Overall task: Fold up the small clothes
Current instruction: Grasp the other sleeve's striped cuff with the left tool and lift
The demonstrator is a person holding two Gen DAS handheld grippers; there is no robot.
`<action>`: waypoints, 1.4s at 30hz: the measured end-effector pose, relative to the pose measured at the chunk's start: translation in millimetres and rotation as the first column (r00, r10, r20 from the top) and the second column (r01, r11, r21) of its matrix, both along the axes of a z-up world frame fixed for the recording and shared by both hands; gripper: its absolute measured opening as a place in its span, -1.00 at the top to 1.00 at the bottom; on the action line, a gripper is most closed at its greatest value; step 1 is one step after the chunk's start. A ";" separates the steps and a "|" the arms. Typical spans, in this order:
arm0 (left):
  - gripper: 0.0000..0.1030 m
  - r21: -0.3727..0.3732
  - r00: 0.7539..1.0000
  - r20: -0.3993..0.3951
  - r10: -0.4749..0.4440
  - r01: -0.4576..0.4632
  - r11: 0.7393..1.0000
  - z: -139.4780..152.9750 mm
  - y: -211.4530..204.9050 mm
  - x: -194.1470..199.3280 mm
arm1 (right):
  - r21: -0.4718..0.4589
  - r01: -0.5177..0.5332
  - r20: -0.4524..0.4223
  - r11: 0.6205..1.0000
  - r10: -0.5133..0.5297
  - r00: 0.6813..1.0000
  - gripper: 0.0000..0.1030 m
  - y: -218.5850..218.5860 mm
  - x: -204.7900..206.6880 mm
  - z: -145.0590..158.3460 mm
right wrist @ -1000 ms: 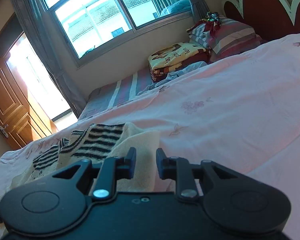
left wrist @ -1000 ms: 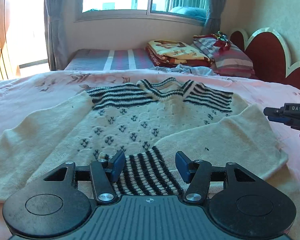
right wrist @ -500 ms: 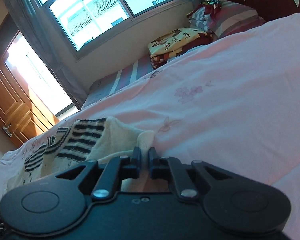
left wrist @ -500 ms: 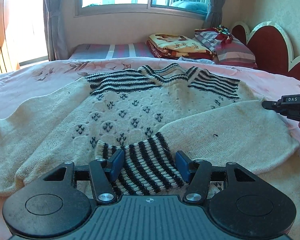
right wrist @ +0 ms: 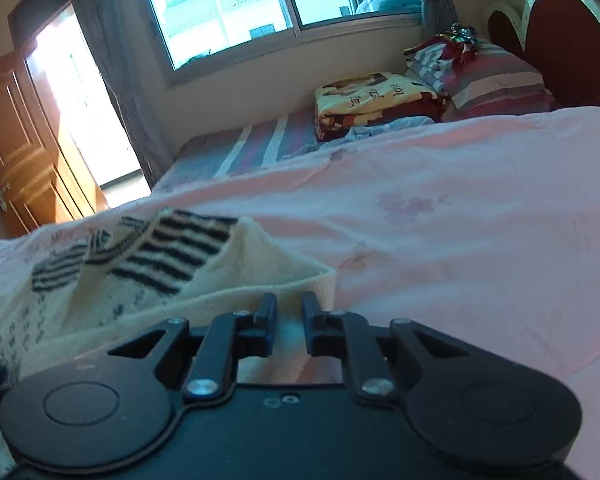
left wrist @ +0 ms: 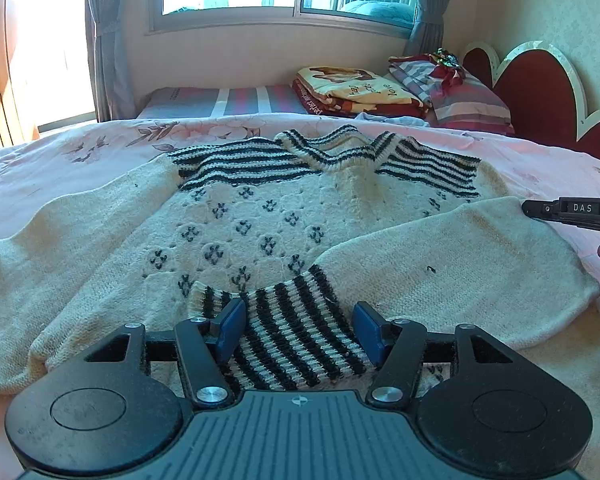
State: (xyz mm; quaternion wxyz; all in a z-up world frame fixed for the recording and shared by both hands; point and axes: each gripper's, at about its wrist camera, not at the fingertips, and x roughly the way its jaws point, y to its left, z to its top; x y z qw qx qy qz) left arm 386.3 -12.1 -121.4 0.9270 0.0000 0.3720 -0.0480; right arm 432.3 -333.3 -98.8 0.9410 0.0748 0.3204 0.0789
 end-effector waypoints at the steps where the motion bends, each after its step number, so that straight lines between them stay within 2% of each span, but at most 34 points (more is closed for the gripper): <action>1: -0.18 0.002 1.000 -0.002 0.000 0.000 1.000 -0.5 -0.6 0.6 | -0.008 0.005 -0.003 1.000 -0.005 1.000 0.81 0.6 0.2 1.6; 3: -0.21 0.001 1.000 -0.003 -0.001 0.001 1.000 -0.9 -0.5 0.7 | -0.054 0.026 0.001 0.998 -0.026 1.000 0.78 6.4 -4.7 7.9; 4: -0.22 -0.001 1.000 -0.003 -0.002 0.002 1.000 -1.1 -0.3 0.6 | -0.076 0.039 0.009 0.996 -0.038 0.999 0.49 8.9 -9.6 11.9; 8: -0.24 0.010 1.000 0.002 -0.006 0.006 1.000 -1.5 -2.3 0.1 | -0.078 -0.046 0.050 0.996 0.050 0.997 0.49 19.6 -48.9 22.9; 10: -0.29 0.015 1.000 0.001 -0.007 0.007 1.000 -1.4 -4.0 0.4 | -0.120 -0.086 0.016 0.989 0.089 0.996 0.52 28.7 -57.6 14.6; 11: -0.38 0.014 1.000 -0.003 -0.011 0.011 1.000 -1.5 -5.1 1.8 | -0.153 -0.083 -0.021 0.985 0.081 0.997 0.51 32.2 -56.4 5.7; 12: -0.42 0.020 1.000 -0.006 -0.015 0.016 1.000 -1.1 -6.5 2.8 | -0.163 -0.077 0.000 0.984 0.078 0.997 0.50 33.6 -58.2 3.3; 15: -0.53 0.054 1.000 -0.015 -0.013 0.013 0.998 6.1 -5.5 0.2 | -0.163 -0.050 -0.013 0.985 0.049 0.999 0.47 37.3 -55.0 14.3; 17: -0.53 0.058 0.999 0.034 0.031 -0.032 0.998 15.7 9.7 -14.5 | -0.134 -0.033 0.025 0.990 0.037 0.999 0.40 36.9 -63.7 25.2; 20: -0.53 -0.033 0.984 0.075 0.158 -0.156 0.987 26.4 66.0 -45.9 | -0.107 -0.019 0.038 0.994 0.023 0.999 0.35 38.3 -82.8 32.4; 22: -0.53 -0.132 0.954 0.083 0.287 -0.275 0.952 29.7 120.4 -75.0 | -0.091 -0.012 0.020 0.996 0.014 1.000 0.33 41.4 -98.5 32.8; 24: -0.52 -0.250 0.901 0.053 0.430 -0.405 0.879 27.6 178.1 -104.7 | -0.074 0.001 -0.001 0.997 -0.001 1.000 0.32 46.4 -115.4 32.1; 25: -0.52 -0.314 0.859 0.036 0.510 -0.475 0.822 23.4 211.3 -122.0 | -0.064 0.008 -0.011 0.998 -0.009 1.000 0.31 48.8 -123.3 32.1; 26: -0.52 -0.356 0.828 0.026 0.561 -0.517 0.779 20.4 235.2 -134.6 | -0.055 0.016 -0.019 0.998 -0.017 1.000 0.31 51.8 -132.3 32.6; 30: -0.52 -0.528 0.703 -0.089 0.706 -0.634 0.565 -1.1 320.7 -167.3 | -0.038 0.055 -0.028 0.998 -0.056 0.998 0.25 65.2 -156.7 39.4; 31: -0.41 -0.558 0.678 -0.111 0.726 -0.647 0.520 -7.1 335.1 -171.7 | -0.024 0.067 -0.030 0.997 -0.068 0.997 0.24 68.5 -161.3 42.1; 32: -0.21 -0.585 0.667 -0.133 0.733 -0.650 0.485 -12.7 347.0 -173.7 | -0.011 0.077 -0.029 0.997 -0.077 0.997 0.23 71.6 -163.9 45.2; 33: -0.15 -0.622 0.660 -0.149 0.736 -0.642 0.449 -19.4 358.8 -175.4 | -0.003 0.082 -0.027 0.997 -0.082 0.996 0.22 75.4 -165.9 48.8; 34: -0.09 -0.650 0.658 -0.153 0.737 -0.629 0.427 -25.0 366.6 -176.0 | 0.000 0.085 -0.022 0.996 -0.085 0.996 0.22 79.5 -167.3 52.4; 35: 0.03 -0.658 0.661 -0.154 0.734 -0.623 0.424 -28.7 371.8 -174.4 | -0.001 0.085 -0.014 0.996 -0.085 0.996 0.21 84.9 -168.5 56.2; 36: 0.05 -0.663 0.665 -0.150 0.731 -0.617 0.425 -31.7 376.3 -172.0 | -0.001 0.082 -0.007 0.997 -0.082 0.997 0.21 90.2 -169.1 59.6; 38: 0.05 -0.687 0.670 -0.150 0.727 -0.599 0.411 -34.8 386.3 -165.7 | -0.002 0.073 0.004 0.997 -0.073 0.997 0.20 100.4 -170.8 65.4; 41: 0.05 -0.685 0.682 -0.143 0.717 -0.591 0.425 -36.7 391.3 -157.4 | 0.000 0.068 0.016 0.998 -0.068 0.998 0.16 111.0 -171.7 71.5; 42: 0.06 -0.670 0.688 -0.135 0.713 -0.593 0.446 -35.4 391.4 -154.1 | 0.001 0.069 0.018 0.998 -0.069 0.997 0.15 113.0 -171.9 72.4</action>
